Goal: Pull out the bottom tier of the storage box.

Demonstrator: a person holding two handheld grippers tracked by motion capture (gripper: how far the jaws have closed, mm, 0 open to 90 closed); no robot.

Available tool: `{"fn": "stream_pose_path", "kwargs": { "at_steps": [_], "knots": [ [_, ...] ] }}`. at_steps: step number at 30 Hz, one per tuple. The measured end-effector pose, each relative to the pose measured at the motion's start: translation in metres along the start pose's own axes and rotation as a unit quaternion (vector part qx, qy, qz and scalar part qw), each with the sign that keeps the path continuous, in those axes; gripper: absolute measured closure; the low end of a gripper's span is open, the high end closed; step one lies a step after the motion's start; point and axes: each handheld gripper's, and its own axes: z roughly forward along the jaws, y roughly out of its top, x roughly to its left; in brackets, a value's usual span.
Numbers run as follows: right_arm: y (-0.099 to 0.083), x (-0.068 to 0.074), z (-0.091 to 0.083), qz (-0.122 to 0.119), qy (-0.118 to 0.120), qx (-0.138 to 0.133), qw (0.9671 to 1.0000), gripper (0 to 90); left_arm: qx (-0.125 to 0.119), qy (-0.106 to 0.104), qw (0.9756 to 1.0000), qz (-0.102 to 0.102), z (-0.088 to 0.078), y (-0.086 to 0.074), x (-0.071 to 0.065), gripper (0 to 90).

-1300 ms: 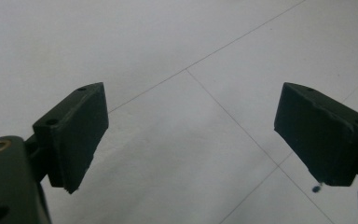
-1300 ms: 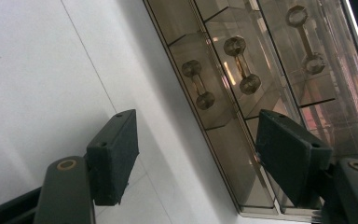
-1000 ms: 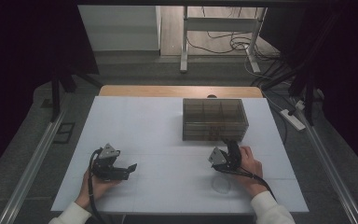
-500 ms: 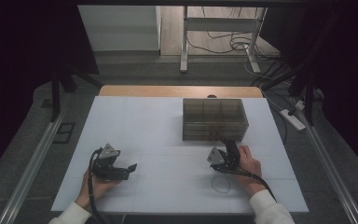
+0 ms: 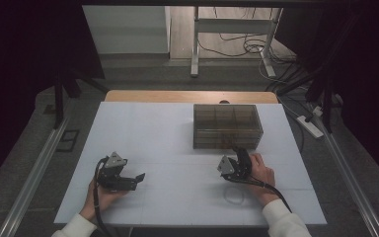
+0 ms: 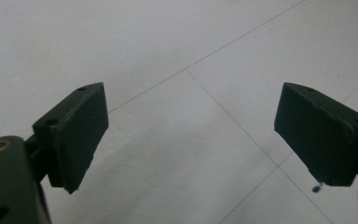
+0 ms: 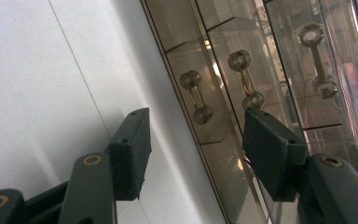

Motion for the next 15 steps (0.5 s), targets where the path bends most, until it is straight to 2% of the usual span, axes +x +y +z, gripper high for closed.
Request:
{"fn": "stream_pose_path", "kwargs": {
  "at_steps": [15],
  "knots": [
    [0.0022,0.001,0.0044,-0.011,-0.005,0.002,0.9999,46.8,0.001,0.001,1.0,-0.001,0.0,-0.0002,0.0,10.8]
  ]
}}
